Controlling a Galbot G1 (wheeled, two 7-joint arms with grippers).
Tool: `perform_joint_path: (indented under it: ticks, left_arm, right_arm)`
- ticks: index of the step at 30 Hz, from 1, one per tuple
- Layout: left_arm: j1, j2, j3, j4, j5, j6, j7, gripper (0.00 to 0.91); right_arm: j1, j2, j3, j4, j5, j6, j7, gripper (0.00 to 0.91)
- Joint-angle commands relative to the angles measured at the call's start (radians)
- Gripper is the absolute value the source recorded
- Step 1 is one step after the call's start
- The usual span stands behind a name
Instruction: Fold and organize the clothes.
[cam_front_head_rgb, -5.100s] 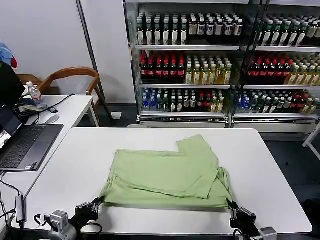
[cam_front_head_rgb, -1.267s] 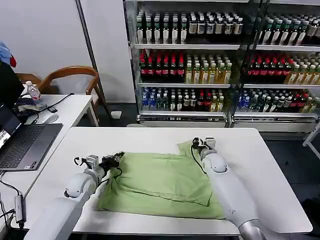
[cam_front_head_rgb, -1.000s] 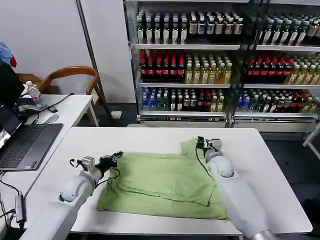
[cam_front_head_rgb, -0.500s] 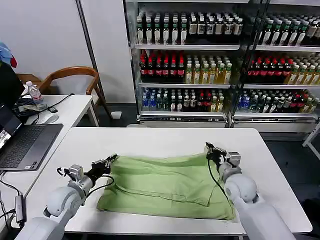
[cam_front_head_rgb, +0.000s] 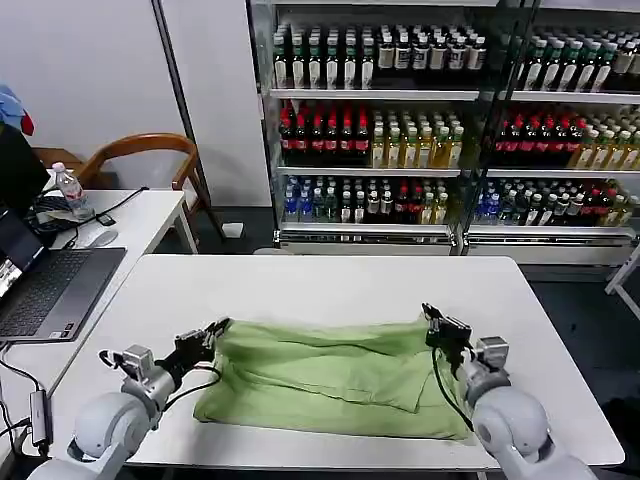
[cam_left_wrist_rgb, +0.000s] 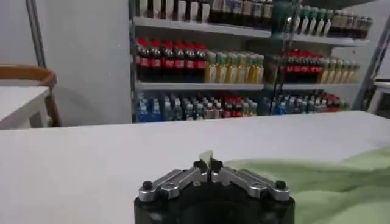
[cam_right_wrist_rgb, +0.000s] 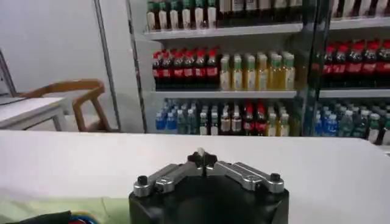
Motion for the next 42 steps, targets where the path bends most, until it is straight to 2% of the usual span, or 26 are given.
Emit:
perform_joint_path:
  ticks: [1, 16, 17, 18, 19, 28, 33, 42]
  left_arm:
    - [0.130, -0.004, -0.039, -0.047, 0.024, -0.017, 0.008, 0.040]
    - [0.193, -0.014, -0.068, -0.055, 0.078, -0.007, 0.023, 0.050]
    - [0.192, -0.014, -0.069, -0.053, 0.080, -0.005, 0.025, 0.534]
    - [0.194, -0.012, -0.068, -0.055, 0.087, -0.006, 0.025, 0.907]
    - [0.198, -0.011, -0.067, -0.059, 0.096, -0.003, 0.024, 0.907]
    - [0.243, -0.016, -0.102, -0.180, 0.080, 0.008, -0.077, 0.907]
    - [0.247, -0.040, -0.007, -0.229, 0.048, 0.030, -0.392, 0.907]
    - [0.202, -0.106, 0.107, -0.176, 0.034, 0.068, -0.577, 0.907]
  right_arm:
    - [-0.239, -0.015, 0.088, 0.164, -0.011, -0.005, 0.009, 0.000]
    - [-0.297, -0.008, 0.105, 0.105, -0.094, 0.035, -0.007, 0.000]
    - [-0.298, -0.008, 0.102, 0.101, -0.104, 0.039, -0.013, 0.020]
    - [-0.300, -0.009, 0.101, 0.100, -0.112, 0.039, -0.018, 0.544]
    - [-0.303, -0.010, 0.102, 0.101, -0.120, 0.038, -0.021, 0.907]
    - [-0.344, -0.006, 0.160, 0.163, -0.134, 0.039, -0.026, 0.907]
    - [-0.382, 0.010, 0.195, 0.220, -0.154, 0.052, -0.021, 0.907]
    - [-0.427, 0.022, 0.243, 0.301, -0.187, 0.056, -0.027, 0.907]
